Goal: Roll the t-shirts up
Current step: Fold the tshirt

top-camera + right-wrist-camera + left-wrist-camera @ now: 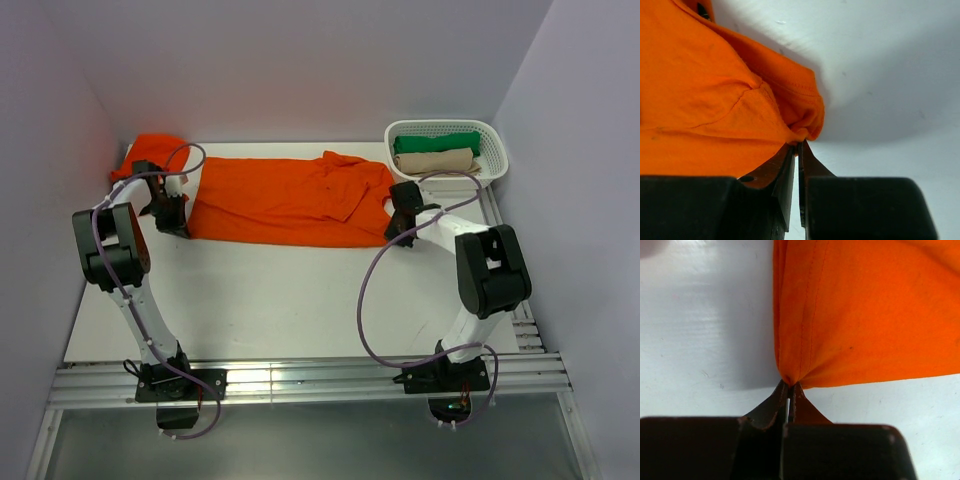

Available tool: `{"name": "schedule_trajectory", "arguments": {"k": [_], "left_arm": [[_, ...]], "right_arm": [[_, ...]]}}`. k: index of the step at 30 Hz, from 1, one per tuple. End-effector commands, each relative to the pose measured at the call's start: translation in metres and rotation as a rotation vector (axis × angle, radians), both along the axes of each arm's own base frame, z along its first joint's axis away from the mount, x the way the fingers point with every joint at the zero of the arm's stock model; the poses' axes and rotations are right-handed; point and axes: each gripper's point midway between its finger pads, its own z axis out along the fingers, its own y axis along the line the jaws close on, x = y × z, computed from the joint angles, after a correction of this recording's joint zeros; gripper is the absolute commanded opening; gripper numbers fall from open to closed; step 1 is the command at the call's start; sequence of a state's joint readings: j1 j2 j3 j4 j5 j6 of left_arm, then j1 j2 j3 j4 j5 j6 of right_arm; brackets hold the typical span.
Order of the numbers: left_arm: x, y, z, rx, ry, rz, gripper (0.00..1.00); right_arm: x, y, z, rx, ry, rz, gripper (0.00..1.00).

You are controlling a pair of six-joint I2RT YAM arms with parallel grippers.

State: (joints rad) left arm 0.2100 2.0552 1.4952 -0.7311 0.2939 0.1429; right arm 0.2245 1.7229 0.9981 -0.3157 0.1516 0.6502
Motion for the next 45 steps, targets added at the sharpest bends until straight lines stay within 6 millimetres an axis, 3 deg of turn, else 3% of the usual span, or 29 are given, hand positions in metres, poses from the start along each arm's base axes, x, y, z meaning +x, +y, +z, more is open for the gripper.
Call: {"name": "schedule_trajectory", "arguments": {"k": [1,5,12,21,24,27,30,31,34,37,41,45], "left_arm": [[-0.013,0.005,0.013,0.05,-0.007,-0.036,0.0],[-0.031,0.01,0.02,0.087,0.004,-0.066,0.0],[-0.079,0.02,0.005,0.117,0.068,-0.094,0.0],[-0.123,0.023,0.006,0.124,0.1,-0.14,0.0],[-0.132,0.021,0.005,0.125,0.11,-0.152,0.0],[-0.136,0.021,0.005,0.129,0.113,-0.157,0.01],[-0.135,0.021,0.011,0.128,0.094,-0.154,0.16],[-0.134,0.018,0.014,0.116,0.086,-0.155,0.29],[-0.128,0.014,0.027,0.098,0.054,-0.161,0.5],[-0.124,0.012,0.039,0.086,0.029,-0.168,0.6],[-0.119,0.013,0.049,0.093,0.005,-0.166,0.62],[-0.113,0.013,0.058,0.09,-0.011,-0.154,0.62]], "right_arm": [[-0.008,-0.026,0.024,-0.121,0.008,-0.015,0.11],[-0.026,-0.038,0.03,-0.175,0.05,-0.01,0.11],[-0.068,-0.047,0.033,-0.185,0.092,-0.012,0.1],[-0.113,-0.035,0.018,-0.14,0.13,-0.007,0.11],[-0.121,-0.031,0.012,-0.128,0.134,-0.008,0.2],[-0.124,-0.026,0.012,-0.117,0.129,-0.01,0.34],[-0.121,-0.025,0.025,-0.127,0.099,-0.015,0.49],[-0.119,-0.024,0.03,-0.128,0.087,-0.014,0.5],[-0.113,-0.024,0.049,-0.128,0.042,-0.025,0.5],[-0.106,-0.017,0.07,-0.098,-0.015,-0.016,0.5],[-0.086,0.013,0.097,0.019,-0.137,0.044,0.49],[-0.071,0.047,0.1,0.076,-0.159,0.103,0.48]]}}
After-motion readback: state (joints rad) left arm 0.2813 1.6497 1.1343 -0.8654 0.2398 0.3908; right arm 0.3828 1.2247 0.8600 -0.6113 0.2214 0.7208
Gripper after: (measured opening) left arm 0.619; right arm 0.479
